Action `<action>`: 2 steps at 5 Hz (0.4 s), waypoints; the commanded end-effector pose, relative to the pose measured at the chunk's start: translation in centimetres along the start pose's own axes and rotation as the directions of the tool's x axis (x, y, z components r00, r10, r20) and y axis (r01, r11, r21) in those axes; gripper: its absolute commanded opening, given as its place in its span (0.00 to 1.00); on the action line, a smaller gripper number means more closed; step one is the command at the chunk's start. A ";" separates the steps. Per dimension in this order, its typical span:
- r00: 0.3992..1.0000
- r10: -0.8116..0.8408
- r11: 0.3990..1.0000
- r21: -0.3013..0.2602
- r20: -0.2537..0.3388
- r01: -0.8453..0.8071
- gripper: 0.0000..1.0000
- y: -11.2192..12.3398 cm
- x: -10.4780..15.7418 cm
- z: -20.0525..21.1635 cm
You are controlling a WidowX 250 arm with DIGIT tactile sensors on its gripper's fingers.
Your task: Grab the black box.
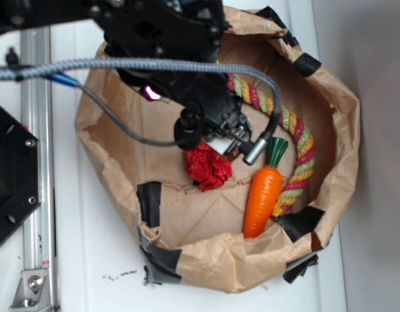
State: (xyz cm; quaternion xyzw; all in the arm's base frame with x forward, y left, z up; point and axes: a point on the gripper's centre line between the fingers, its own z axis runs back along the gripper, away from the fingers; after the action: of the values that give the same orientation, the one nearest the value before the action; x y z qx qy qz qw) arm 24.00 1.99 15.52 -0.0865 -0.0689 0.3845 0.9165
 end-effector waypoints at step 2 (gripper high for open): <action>0.958 0.266 0.963 -0.001 0.106 -0.268 1.00 1.8 2.6 -5.9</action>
State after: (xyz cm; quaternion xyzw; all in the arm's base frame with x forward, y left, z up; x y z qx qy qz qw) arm 25.74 3.51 8.89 -0.0622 -0.0822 0.4976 0.8612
